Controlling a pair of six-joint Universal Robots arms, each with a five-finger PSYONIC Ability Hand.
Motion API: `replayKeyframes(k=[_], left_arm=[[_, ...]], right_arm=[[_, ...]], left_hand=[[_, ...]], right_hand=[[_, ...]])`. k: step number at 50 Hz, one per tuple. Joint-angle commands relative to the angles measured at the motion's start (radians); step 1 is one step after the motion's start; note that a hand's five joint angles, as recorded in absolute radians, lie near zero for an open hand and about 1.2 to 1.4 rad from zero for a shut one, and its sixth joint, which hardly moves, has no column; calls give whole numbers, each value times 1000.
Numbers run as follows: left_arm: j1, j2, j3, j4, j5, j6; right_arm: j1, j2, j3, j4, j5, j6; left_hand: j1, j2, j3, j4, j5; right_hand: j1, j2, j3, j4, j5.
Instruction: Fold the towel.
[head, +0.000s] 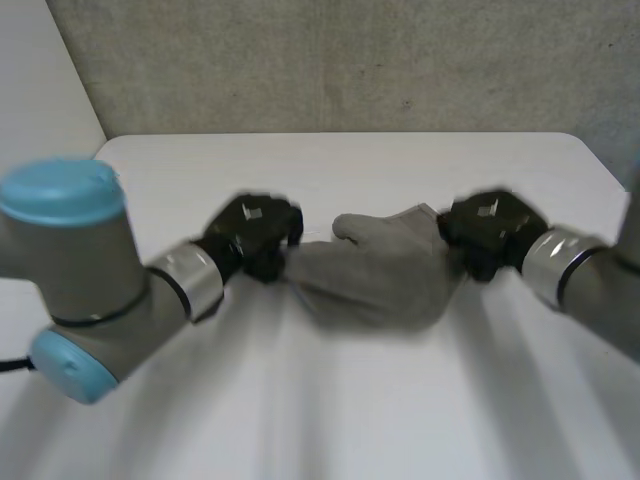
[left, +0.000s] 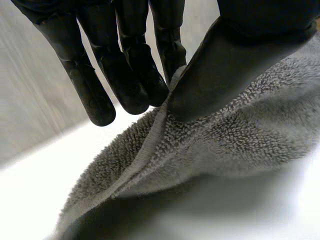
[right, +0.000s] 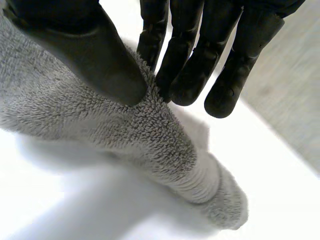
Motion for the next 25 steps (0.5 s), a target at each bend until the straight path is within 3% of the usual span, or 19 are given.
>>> replayKeyframes(k=[1, 7, 13, 16, 17, 19, 20, 22, 23, 25], left_arm=[[40, 195, 74, -9, 9, -109], [93, 265, 180, -9, 14, -227], [152, 218, 250, -4, 12, -234], [164, 106, 305, -1, 12, -231], [165, 51, 345, 2, 12, -233], [165, -2, 390, 3, 11, -233], [165, -46, 438, 6, 11, -233], [165, -98, 491, 17, 11, -233], [165, -144, 550, 35, 9, -233], [165, -181, 617, 59, 6, -234]], right_arm=[[-2, -229, -147, -64, -68, 299], [-3, -253, -256, -75, -65, 389], [58, -59, -426, 59, -45, 186], [161, 114, -565, 89, 15, -3], [161, 115, -566, 89, 15, -4], [179, 231, -680, 77, 96, -62], [179, 231, -681, 77, 96, -62], [190, 358, -844, 37, 196, -71], [190, 359, -845, 37, 196, -71], [196, 453, -1043, -13, 297, -81]], left_hand=[[129, 62, 65, 42, 82], [129, 62, 65, 42, 82], [129, 62, 65, 42, 82], [129, 62, 65, 42, 82], [129, 62, 65, 42, 82], [129, 62, 65, 42, 82], [129, 62, 65, 42, 82], [129, 62, 65, 42, 82], [129, 62, 65, 42, 82], [129, 62, 65, 42, 82]], right_hand=[[76, 79, 62, 58, 69], [76, 79, 62, 58, 69], [76, 79, 62, 58, 69], [76, 79, 62, 58, 69], [76, 79, 62, 58, 69], [76, 79, 62, 58, 69], [76, 79, 62, 58, 69], [76, 79, 62, 58, 69], [76, 79, 62, 58, 69], [76, 79, 62, 58, 69]])
